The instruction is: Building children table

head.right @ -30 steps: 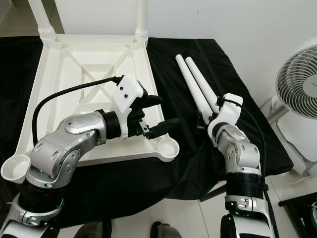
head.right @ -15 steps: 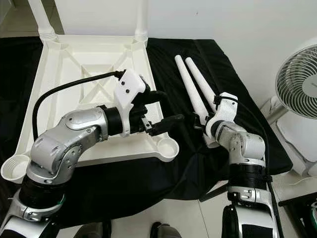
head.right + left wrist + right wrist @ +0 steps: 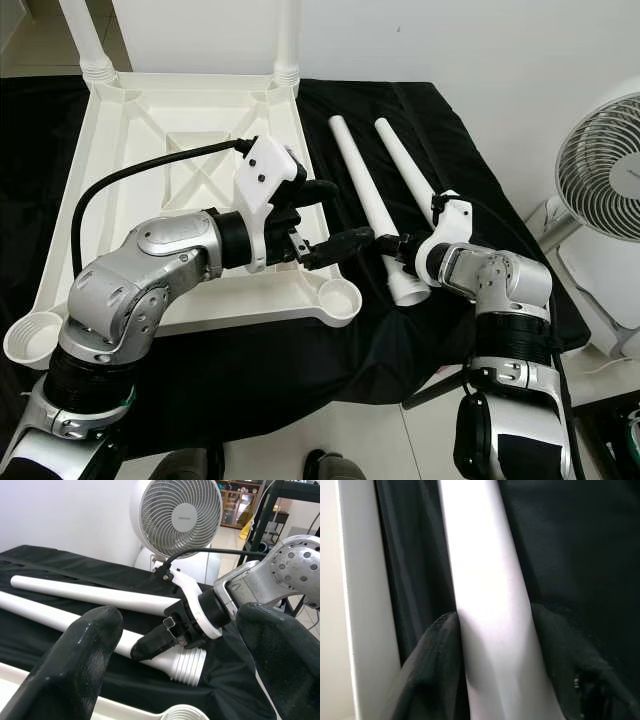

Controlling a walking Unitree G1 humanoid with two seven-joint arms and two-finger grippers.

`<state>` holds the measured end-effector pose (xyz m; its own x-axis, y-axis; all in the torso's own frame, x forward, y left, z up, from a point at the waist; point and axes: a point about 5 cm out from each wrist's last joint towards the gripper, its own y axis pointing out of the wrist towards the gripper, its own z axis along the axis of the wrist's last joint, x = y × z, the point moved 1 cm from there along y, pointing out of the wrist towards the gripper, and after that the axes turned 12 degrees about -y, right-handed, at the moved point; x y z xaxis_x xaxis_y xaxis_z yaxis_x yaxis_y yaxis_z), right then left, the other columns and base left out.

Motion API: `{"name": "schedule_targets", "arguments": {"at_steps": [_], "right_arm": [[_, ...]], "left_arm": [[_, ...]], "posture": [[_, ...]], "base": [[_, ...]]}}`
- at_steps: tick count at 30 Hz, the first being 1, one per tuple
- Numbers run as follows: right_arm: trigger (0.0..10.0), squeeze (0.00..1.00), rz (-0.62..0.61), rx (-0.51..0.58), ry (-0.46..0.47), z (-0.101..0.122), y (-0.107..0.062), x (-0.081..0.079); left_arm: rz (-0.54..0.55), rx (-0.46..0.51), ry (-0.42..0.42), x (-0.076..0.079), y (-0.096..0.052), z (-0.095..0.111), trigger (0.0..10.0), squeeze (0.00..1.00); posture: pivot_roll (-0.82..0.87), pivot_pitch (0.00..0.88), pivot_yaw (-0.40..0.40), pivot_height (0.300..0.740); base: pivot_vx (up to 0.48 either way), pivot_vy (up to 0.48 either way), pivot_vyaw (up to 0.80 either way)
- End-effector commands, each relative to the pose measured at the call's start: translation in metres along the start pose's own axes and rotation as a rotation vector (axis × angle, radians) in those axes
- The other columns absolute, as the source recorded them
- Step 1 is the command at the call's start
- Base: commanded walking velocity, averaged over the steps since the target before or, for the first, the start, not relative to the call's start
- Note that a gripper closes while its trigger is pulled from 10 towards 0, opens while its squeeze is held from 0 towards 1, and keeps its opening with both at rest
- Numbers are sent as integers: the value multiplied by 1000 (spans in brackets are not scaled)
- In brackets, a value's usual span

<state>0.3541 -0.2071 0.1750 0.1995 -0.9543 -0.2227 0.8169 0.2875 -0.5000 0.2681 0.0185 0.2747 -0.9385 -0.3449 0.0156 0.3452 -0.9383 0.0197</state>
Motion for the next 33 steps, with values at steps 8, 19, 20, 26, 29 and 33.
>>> {"name": "schedule_targets", "arguments": {"at_steps": [8, 19, 20, 26, 29, 33], "right_arm": [[0, 0, 64, 17, 78, -6, 5, -3], [10000, 0, 130, 276, -41, 29, -10, -12], [10000, 0, 130, 276, -41, 29, -10, -12], [10000, 0, 137, 426, -102, 49, -24, -12], [10000, 0, 136, 551, -164, 54, -31, -16], [10000, 0, 140, 623, -213, 55, -34, -23]], "left_arm": [[87, 36, -9, -10, 3, 6, 10000, 0], [154, 67, -34, -24, 0, 12, 10000, 0], [154, 67, -34, -24, 0, 12, 10000, 0], [115, 89, -140, -25, 2, 11, 10000, 1000], [102, 85, -182, -29, 3, 8, 10000, 1000], [116, 68, -207, -34, 6, 4, 10000, 608]], "posture": [[46, 174, -81, 740], [46, 166, -83, 740], [46, 166, -83, 740], [40, 164, -84, 740], [40, 164, -83, 740], [40, 161, -78, 740]], "base": [[0, 0, 0], [0, 0, 0], [0, 0, 0], [0, 0, 0], [0, 0, 0], [0, 0, 0]]}}
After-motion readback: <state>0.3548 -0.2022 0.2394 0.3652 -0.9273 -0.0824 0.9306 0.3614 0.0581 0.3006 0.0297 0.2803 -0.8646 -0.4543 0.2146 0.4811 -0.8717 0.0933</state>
